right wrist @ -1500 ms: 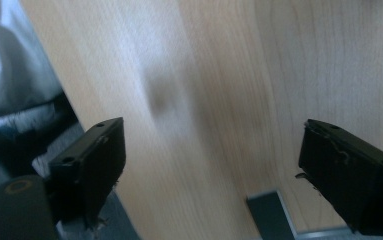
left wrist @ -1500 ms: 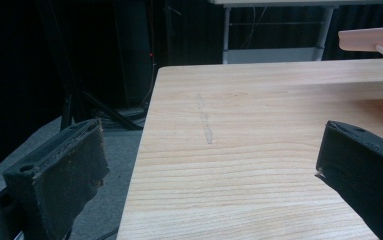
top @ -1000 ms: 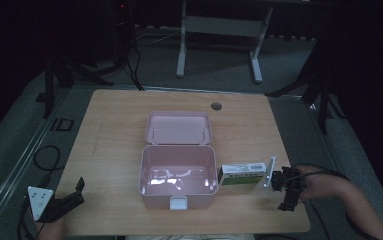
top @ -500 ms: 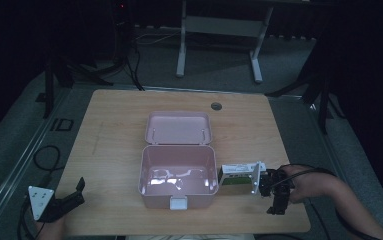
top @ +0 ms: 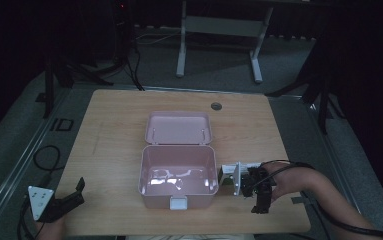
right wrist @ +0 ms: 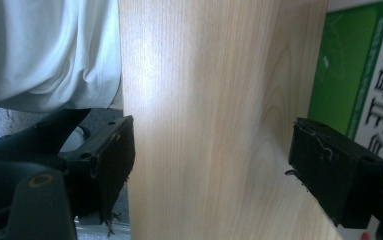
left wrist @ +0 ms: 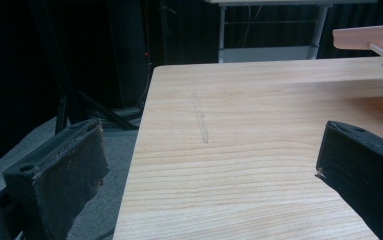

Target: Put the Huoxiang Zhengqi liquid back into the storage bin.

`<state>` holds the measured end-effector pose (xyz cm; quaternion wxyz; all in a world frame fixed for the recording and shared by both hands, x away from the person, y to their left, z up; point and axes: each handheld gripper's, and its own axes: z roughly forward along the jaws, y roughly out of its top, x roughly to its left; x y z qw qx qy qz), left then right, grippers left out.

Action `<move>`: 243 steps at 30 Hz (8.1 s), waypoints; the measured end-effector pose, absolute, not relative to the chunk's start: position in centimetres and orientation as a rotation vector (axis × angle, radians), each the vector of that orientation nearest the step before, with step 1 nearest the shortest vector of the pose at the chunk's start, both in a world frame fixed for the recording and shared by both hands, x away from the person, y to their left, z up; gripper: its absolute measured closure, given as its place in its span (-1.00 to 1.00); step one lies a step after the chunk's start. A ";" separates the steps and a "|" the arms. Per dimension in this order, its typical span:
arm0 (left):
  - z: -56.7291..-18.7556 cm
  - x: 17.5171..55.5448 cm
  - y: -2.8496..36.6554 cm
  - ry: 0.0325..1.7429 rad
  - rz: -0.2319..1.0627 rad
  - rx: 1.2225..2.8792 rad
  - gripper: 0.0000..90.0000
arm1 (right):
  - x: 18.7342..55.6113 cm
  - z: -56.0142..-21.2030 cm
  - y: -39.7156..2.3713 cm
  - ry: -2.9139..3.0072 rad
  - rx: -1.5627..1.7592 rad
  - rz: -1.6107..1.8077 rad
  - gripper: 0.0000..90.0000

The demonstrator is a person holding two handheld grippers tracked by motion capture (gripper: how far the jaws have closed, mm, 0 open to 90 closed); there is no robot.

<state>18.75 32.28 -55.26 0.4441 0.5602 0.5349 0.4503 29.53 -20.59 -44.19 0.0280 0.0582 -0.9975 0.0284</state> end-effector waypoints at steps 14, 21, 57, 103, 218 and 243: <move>-55.3 18.8 32.3 1.325 1.114 1.390 -1.00 | 31.8 -42.3 -20.2 -3.120 0.167 0.054 -0.58; -55.3 18.8 32.3 1.322 1.112 1.392 -1.00 | 33.6 -41.4 -20.3 -3.151 0.139 0.032 -0.54; -55.3 18.8 32.2 1.312 1.109 1.408 -1.00 | 38.2 -46.3 -20.3 -3.195 0.036 0.112 -0.07; -55.3 18.9 32.1 1.317 1.100 1.405 -1.00 | 33.9 -41.6 -20.2 -3.088 0.028 0.182 0.41; -55.3 18.8 32.1 1.295 1.086 1.429 -1.00 | 33.8 -41.8 -2.2 -3.049 0.167 0.127 0.40; -55.3 18.8 32.1 1.293 1.084 1.433 -1.00 | 33.7 -46.9 -2.7 -3.027 0.146 0.140 0.39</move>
